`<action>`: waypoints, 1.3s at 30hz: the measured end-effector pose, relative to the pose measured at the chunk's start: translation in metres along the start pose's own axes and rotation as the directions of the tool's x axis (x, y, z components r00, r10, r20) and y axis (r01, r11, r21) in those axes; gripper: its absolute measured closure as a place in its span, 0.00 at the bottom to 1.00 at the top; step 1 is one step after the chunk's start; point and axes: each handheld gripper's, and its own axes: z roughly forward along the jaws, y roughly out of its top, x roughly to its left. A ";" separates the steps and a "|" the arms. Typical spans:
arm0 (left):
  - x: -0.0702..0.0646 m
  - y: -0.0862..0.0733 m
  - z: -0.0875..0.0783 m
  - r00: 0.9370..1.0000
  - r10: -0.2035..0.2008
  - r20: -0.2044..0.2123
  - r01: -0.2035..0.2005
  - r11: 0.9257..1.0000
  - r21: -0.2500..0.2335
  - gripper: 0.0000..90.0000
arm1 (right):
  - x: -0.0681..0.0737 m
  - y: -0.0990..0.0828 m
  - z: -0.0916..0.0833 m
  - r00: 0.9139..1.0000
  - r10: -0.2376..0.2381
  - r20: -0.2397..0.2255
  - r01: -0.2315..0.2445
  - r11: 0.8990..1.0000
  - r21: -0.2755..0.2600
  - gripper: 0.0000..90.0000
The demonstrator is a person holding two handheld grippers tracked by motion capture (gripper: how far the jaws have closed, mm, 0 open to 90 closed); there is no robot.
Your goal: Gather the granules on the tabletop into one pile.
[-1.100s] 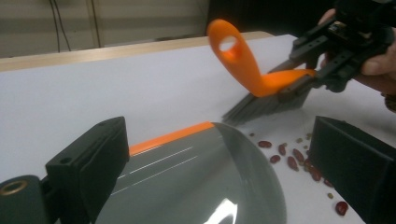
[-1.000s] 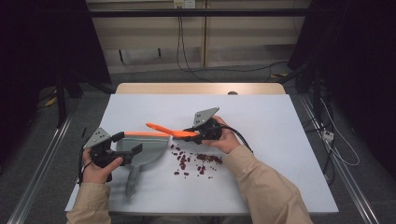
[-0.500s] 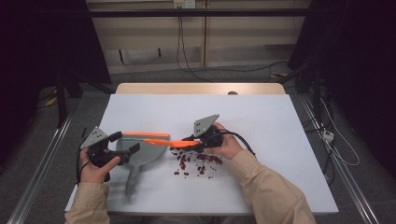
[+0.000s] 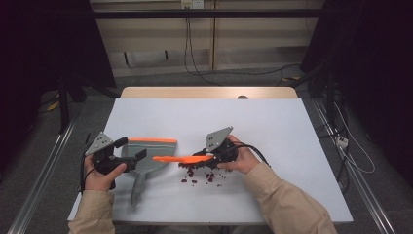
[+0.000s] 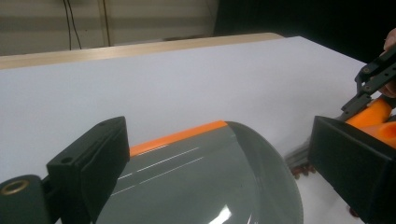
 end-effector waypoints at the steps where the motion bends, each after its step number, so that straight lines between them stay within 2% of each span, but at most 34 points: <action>1: 0.000 0.000 0.000 1.000 -0.002 0.001 0.002 1.000 -0.002 0.06 | 0.002 0.000 0.000 1.000 -0.002 0.005 0.002 1.000 0.002 0.77; 6: -0.002 0.000 0.001 1.000 0.002 0.004 -0.002 1.000 0.000 0.06 | 0.006 0.001 -0.003 1.000 0.012 0.008 -0.012 1.000 0.002 0.77; 11: -0.002 0.001 0.002 1.000 0.012 0.004 -0.012 1.000 0.005 0.06 | 0.006 0.000 -0.005 0.997 0.042 0.063 -0.041 0.999 -0.021 0.77; 12: -0.003 0.001 0.002 1.000 0.010 0.005 -0.010 1.000 0.004 0.06 | 0.004 0.000 -0.005 0.995 0.055 0.085 -0.052 0.998 -0.032 0.78; 16: -0.003 0.001 0.002 1.000 0.013 0.006 -0.013 1.000 0.003 0.06 | -0.004 0.000 -0.010 0.985 0.114 0.125 -0.106 0.992 -0.075 0.78; 18: -0.003 0.002 0.002 1.000 0.013 0.006 -0.013 1.000 0.003 0.06 | -0.006 0.002 -0.014 0.978 0.133 0.161 -0.119 0.988 -0.095 0.78; 19: -0.003 0.002 0.002 1.000 0.013 0.006 -0.013 1.000 0.002 0.06 | -0.006 0.003 -0.017 0.975 0.150 0.164 -0.133 0.985 -0.107 0.78; 20: -0.003 0.002 0.002 1.000 0.013 0.006 -0.013 1.000 0.003 0.06 | -0.006 0.005 -0.019 0.969 0.167 0.183 -0.147 0.982 -0.119 0.78; 22: -0.003 0.002 0.002 1.000 0.014 0.007 -0.014 1.000 0.003 0.06 | -0.005 0.009 -0.024 0.963 0.198 0.184 -0.176 0.976 -0.127 0.78; 23: -0.003 0.002 0.002 1.000 0.014 0.007 -0.014 1.000 0.002 0.06 | -0.003 0.010 -0.027 0.957 0.221 0.190 -0.197 0.971 -0.136 0.78; 27: -0.003 0.001 0.002 1.000 0.013 0.007 -0.013 1.000 0.003 0.06 | 0.005 0.015 -0.034 0.940 0.300 0.161 -0.276 0.948 -0.157 0.78; 28: -0.003 0.001 0.002 1.000 0.012 0.008 -0.013 1.000 0.003 0.06 | 0.008 0.016 -0.035 0.944 0.296 0.145 -0.274 0.949 -0.153 0.78; 29: -0.003 0.001 0.002 1.000 0.013 0.008 -0.013 1.000 0.003 0.06 | 0.011 0.018 -0.035 0.952 0.282 0.115 -0.263 0.952 -0.159 0.78; 30: -0.003 0.001 0.002 1.000 0.013 0.010 -0.013 1.000 0.002 0.06 | 0.015 0.019 -0.036 0.953 0.289 0.086 -0.273 0.948 -0.165 0.78; 32: -0.003 0.001 0.002 1.000 0.013 0.011 -0.013 1.000 0.002 0.06 | 0.023 0.021 -0.035 0.964 0.266 0.030 -0.258 0.953 -0.156 0.78; 35: -0.003 0.001 0.002 1.000 0.012 0.011 -0.012 1.000 0.003 0.06 | 0.035 0.021 -0.030 0.971 0.237 -0.028 -0.238 0.964 -0.118 0.78; 39: -0.002 0.001 0.002 1.000 0.006 0.005 -0.006 1.000 -0.001 0.07 | 0.042 0.015 -0.023 0.964 0.248 -0.094 -0.257 0.961 -0.099 0.78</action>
